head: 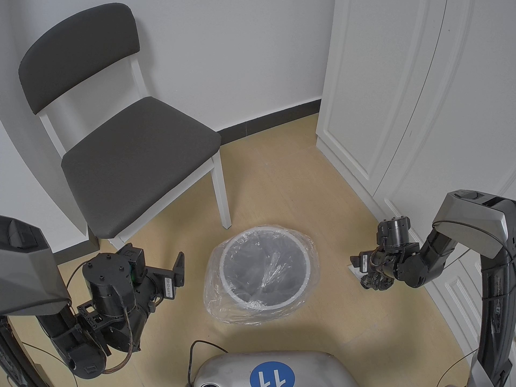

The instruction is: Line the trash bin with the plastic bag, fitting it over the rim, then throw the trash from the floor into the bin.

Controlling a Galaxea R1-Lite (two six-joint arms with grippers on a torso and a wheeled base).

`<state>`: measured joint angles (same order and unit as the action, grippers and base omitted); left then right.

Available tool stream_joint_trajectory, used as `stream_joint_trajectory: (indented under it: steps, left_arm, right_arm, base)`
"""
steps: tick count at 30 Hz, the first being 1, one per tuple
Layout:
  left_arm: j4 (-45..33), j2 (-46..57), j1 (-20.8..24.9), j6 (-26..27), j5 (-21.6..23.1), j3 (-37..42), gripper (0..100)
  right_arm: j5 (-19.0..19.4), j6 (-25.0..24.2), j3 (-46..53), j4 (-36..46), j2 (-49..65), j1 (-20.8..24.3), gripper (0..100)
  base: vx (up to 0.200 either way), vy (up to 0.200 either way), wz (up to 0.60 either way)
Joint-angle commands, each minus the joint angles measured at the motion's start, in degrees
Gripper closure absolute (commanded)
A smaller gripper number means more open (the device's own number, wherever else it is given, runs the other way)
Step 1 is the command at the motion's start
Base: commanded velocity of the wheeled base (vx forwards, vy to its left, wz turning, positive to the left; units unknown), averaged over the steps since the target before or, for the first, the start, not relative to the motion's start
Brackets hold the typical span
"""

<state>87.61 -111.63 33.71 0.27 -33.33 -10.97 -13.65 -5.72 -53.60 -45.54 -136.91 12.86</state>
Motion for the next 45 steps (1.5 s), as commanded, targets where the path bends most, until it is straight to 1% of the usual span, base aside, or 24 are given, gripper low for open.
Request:
stream_joint_trajectory:
  steps: [1, 3, 6, 12, 13, 14, 15, 16, 17, 18, 19, 21, 29, 34, 36, 37, 38, 39, 41, 42, 43, 45]
  left_arm:
    - [0.01, 0.97, -1.1, 1.84, -0.42, 0.16, 0]
    - [0.01, 0.89, -1.45, 3.16, -0.42, -0.01, 0]
    - [0.01, 0.62, -1.54, 3.69, -0.42, -0.28, 0]
    - [0.01, 0.62, -1.71, 4.65, -0.51, -1.07, 0]
    - [0.01, 0.54, -1.71, 4.65, -0.51, -1.16, 0]
    - [0.01, 0.54, -1.71, 4.65, -0.51, -1.16, 0]
    - [0.01, 0.45, -1.71, 4.65, -0.51, -1.25, 0]
    - [0.01, 0.45, -1.71, 4.65, -0.51, -1.25, 0]
    - [0.01, 0.45, -1.71, 4.65, -0.51, -1.25, 0]
    - [0.01, 0.45, -1.71, 4.65, -0.51, -1.25, 0]
    - [0.01, 0.45, -1.71, 4.65, -0.51, -1.25, 0]
    - [0.01, 0.36, -1.71, 4.57, -0.51, -1.16, 0]
    - [0.01, -1.13, -1.98, 4.65, -0.6, -1.33, 0]
    - [0.01, -1.13, -1.98, 4.65, -0.77, -1.42, 0]
    - [0.01, -1.13, -1.98, 4.65, -0.77, -1.42, 0]
    - [0.01, -1.13, -1.89, 4.65, -0.77, -1.42, 0]
    - [0.01, -1.13, -1.89, 4.65, -0.77, -1.42, 0]
    - [0.01, -1.22, -1.89, 4.65, -0.77, -1.42, 0]
    - [0.01, -1.31, -1.89, 4.57, -0.86, -1.33, 0]
    - [0.01, -1.75, -1.89, 4.39, -0.86, -1.42, 0]
    - [0.01, -1.75, -1.89, 4.39, -0.86, -1.42, 0]
    - [0.01, -2.72, -1.89, 4.13, -0.95, -1.51, 0]
  right_arm:
    - [2.58, 0.27, -1.77, -2.09, -4.77, -4.25, 0]
    - [2.76, 0.18, -3.61, -1.92, -6.88, -5.39, 0]
    - [3.02, 0.0, -5.99, -2.44, -9.6, -6.36, 0]
    - [6.71, -0.35, -7.22, 0.46, -9.6, -8.64, 0]
    - [8.38, -1.05, -8.19, 2.3, -9.6, -9.26, 0]
    - [9.0, -1.67, -8.71, 3.18, -9.6, -9.43, 0]
    - [10.05, -3.86, -9.86, 5.2, -9.6, -9.87, 0]
    - [10.31, -4.39, -10.21, 5.73, -9.6, -9.96, 0]
    - [11.37, -7.2, -12.14, 8.1, -9.6, -10.22, 0]
    - [12.07, -8.87, -13.63, 9.86, -9.78, -10.4, 0]
    - [12.07, -8.87, -13.63, 9.86, -9.78, -10.4, 0]
    - [13.13, -12.04, -17.68, 14.43, -10.39, -10.31, 0]
    - [13.13, -13.27, -24.71, 19.79, -12.15, -10.49, 0]
    - [13.21, -13.71, -27.17, 22.43, -12.77, -11.81, 0]
    - [13.21, -13.97, -30.16, 24.27, -13.82, -11.98, 0]
    - [12.51, -14.15, -32.44, 24.8, -15.4, -11.98, 0]
    - [12.51, -14.15, -32.44, 24.8, -15.4, -11.98, 0]
    - [11.54, -14.59, -37.45, 25.94, -19.53, -11.89, 0]
    - [10.49, -14.23, -39.39, 28.32, -20.41, -11.37, 0]
    - [10.49, -14.23, -40.0, 30.08, -20.15, -11.02, 0]
    - [10.49, -14.23, -40.0, 30.08, -20.15, -11.02, 0]
    - [10.4, -14.67, -42.37, 34.82, -19.97, -9.26, 0]
  base:
    - [0.0, 0.0, 0.0]
    - [0.0, 0.0, 0.0]
    - [0.0, 0.0, 0.0]
    - [0.0, 0.0, 0.0]
    - [0.0, 0.0, 0.0]
    - [0.0, 0.0, 0.0]
    - [0.0, 0.0, 0.0]
    - [0.0, 0.0, 0.0]
    - [0.0, 0.0, 0.0]
    - [0.0, 0.0, 0.0]
    - [0.0, 0.0, 0.0]
    - [0.0, 0.0, 0.0]
    - [0.0, 0.0, 0.0]
    - [0.0, 0.0, 0.0]
    - [0.0, 0.0, 0.0]
    - [0.0, 0.0, 0.0]
    - [0.0, 0.0, 0.0]
    - [0.0, 0.0, 0.0]
    - [0.0, 0.0, 0.0]
    - [0.0, 0.0, 0.0]
    - [0.0, 0.0, 0.0]
    - [0.0, 0.0, 0.0]
